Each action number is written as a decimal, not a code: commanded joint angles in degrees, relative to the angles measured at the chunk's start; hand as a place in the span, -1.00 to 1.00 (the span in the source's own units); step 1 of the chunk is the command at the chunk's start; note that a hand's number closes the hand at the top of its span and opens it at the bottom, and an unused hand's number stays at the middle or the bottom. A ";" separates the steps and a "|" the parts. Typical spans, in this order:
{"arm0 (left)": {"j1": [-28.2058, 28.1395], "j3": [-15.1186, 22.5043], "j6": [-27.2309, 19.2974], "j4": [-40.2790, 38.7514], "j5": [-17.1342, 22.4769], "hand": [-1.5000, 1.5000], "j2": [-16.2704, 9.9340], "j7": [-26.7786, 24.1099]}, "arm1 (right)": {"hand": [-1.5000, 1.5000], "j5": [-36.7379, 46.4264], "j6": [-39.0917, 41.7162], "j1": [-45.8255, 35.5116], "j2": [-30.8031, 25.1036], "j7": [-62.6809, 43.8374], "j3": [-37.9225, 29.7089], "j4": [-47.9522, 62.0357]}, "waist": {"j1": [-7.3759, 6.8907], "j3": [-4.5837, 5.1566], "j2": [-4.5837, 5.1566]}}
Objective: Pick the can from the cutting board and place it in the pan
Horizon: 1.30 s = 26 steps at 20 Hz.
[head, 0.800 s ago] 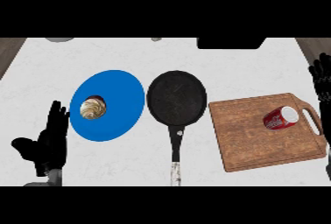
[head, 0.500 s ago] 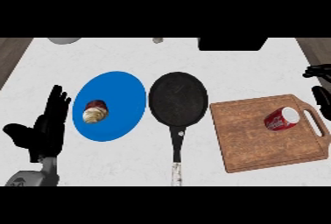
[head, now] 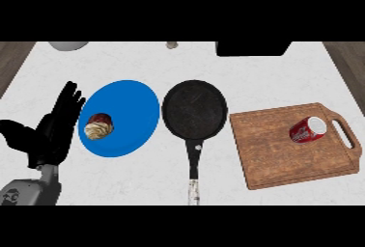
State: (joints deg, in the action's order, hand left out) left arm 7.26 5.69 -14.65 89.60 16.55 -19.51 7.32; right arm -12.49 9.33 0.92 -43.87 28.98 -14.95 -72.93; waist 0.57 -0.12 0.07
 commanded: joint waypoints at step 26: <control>2.29 -1.85 2.63 1.71 -1.87 0.00 0.75 4.60 | -1.00 34.31 21.90 -20.52 -14.26 -19.12 26.12 0.81 | -1.69 0.15 0.09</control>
State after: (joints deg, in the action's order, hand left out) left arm 9.87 4.65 -12.37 91.12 14.93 -18.45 11.70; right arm 19.00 25.64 -16.70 -58.10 11.78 7.72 -72.65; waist -1.38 0.03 0.21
